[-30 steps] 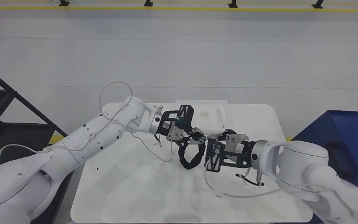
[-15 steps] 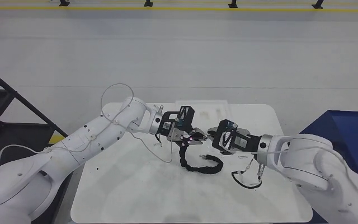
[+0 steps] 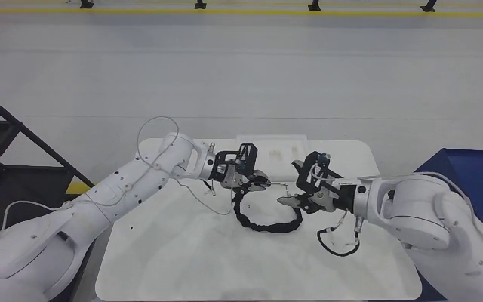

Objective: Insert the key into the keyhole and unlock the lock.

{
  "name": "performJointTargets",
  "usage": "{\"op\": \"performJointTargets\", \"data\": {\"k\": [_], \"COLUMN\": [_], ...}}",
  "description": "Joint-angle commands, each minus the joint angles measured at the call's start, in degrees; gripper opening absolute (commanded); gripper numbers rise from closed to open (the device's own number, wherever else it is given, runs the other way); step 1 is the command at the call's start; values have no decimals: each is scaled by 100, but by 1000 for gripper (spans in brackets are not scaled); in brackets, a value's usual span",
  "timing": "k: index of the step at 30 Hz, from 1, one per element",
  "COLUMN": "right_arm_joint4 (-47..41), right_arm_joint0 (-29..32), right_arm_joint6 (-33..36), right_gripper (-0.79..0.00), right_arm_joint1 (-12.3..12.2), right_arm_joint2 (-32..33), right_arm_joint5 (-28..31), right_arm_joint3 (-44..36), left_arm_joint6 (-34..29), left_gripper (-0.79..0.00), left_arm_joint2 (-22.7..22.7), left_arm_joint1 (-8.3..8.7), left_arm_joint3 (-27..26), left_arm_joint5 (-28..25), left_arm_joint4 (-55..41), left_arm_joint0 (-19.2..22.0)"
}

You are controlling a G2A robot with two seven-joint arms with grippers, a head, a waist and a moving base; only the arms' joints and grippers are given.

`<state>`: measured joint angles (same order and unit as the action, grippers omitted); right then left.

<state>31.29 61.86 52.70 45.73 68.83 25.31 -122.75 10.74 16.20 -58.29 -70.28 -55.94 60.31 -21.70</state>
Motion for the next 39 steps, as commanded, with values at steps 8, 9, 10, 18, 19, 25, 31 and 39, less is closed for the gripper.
{"op": "performJointTargets", "data": {"k": [8,9,10,18,19,25,31,39], "right_arm_joint4": [-613,-667,-715,-1072,-1112,-1335,-1455,-1616], "right_arm_joint0": [61,68,75,186,200,236,119,-339], "right_arm_joint6": [67,86,93,161,153,109,92,19], "right_gripper": [0,0,0,0,0,0,0,0], "right_arm_joint1": [1,-1,-2,-23,-24,-16,18,94], "right_arm_joint2": [123,141,162,334,347,326,152,-116], "right_arm_joint5": [-169,-182,-189,-161,-147,-19,117,599], "right_arm_joint3": [175,187,197,336,361,561,904,1634], "left_arm_joint6": [-416,-494,-595,-898,-948,-973,-672,419], "left_gripper": [-785,-785,-785,-785,-785,0,0,0], "left_arm_joint2": [-28,-52,-80,-237,-261,-339,-271,244], "left_arm_joint1": [-209,-247,-286,-617,-663,-920,-1125,-1051], "left_arm_joint3": [464,511,543,924,989,1355,1756,1955], "left_arm_joint5": [376,436,520,605,593,377,56,-206], "left_arm_joint4": [285,366,476,830,887,1047,995,868], "left_arm_joint0": [-364,-392,-416,-603,-613,-659,-622,-304]}}
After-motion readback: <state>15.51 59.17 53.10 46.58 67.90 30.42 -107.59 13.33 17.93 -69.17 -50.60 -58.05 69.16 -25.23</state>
